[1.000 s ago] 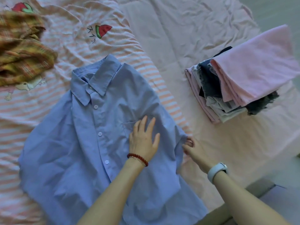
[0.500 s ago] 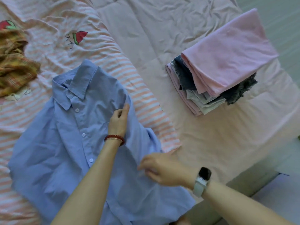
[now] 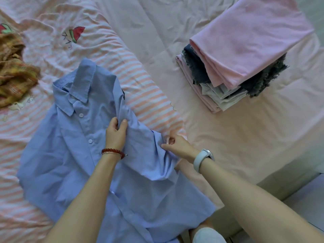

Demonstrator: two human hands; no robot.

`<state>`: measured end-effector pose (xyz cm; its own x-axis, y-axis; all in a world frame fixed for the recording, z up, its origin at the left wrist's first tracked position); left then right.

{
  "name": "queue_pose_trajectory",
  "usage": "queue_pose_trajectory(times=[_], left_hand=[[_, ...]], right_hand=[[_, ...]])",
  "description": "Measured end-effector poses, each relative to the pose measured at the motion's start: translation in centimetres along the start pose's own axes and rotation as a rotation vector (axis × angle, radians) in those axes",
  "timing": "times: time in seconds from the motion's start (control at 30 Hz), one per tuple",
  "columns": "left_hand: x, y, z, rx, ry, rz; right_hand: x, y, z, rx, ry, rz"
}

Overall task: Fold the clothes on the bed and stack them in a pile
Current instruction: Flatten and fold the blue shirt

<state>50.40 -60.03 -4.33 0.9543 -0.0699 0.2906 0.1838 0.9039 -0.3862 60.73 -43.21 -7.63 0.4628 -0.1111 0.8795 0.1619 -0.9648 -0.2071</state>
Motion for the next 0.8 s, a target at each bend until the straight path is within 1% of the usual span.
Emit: queue_pose_trajectory(times=[0.1, 0.2, 0.23, 0.33, 0.37, 0.4, 0.47, 0.57, 0.67, 0.73, 0.8], left_hand=[[0.1, 0.2, 0.3, -0.031, 0.05, -0.008], [0.2, 0.5, 0.3, -0.025, 0.051, 0.002], [0.2, 0.5, 0.3, -0.026, 0.05, 0.001], [0.3, 0.7, 0.5, -0.079, 0.091, -0.025], [0.4, 0.6, 0.5, -0.112, 0.117, -0.027], [0.5, 0.6, 0.7, -0.149, 0.143, -0.019], [0.6, 0.3, 1.0, -0.224, 0.185, 0.018], [1.0, -0.1, 1.1, -0.286, 0.188, 0.075], [1.4, 0.2, 1.5, -0.257, 0.163, 0.112], [1.5, 0.8, 2.0, -0.2, 0.177, 0.125], [1.5, 1.6, 2.3, -0.169, 0.174, 0.088]], right_hand=[[0.8, -0.6, 0.8, 0.031, -0.005, -0.024], [1.5, -0.8, 2.3, -0.026, 0.032, 0.048], [1.7, -0.6, 2.6, -0.061, 0.048, 0.042], [1.9, 1.1, 2.6, -0.283, 0.089, -0.086], [1.9, 1.3, 2.3, -0.291, 0.072, -0.069], [1.9, 1.1, 1.9, -0.255, 0.04, 0.001], [2.8, 0.2, 1.1, -0.238, -0.054, 0.223], [5.7, -2.7, 1.1, -0.438, -0.22, 0.559], [9.8, -6.2, 1.8, -0.561, -0.388, 0.836], [12.0, -8.0, 2.0, -0.547, -0.474, 0.989], [13.5, -9.0, 2.5, -0.483, -0.544, 1.112]])
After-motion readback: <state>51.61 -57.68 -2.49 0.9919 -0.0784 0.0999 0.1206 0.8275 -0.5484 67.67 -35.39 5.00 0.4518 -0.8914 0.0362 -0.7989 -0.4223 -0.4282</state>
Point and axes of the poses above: each hand's wrist, its own x-axis away from the middle knuckle, its own y-axis out of the palm, z = x × y, the point moved 2 cm from there along -x, towards the middle knuckle, and after that the axes turned 11 degrees about y, right-handed, at the moved point
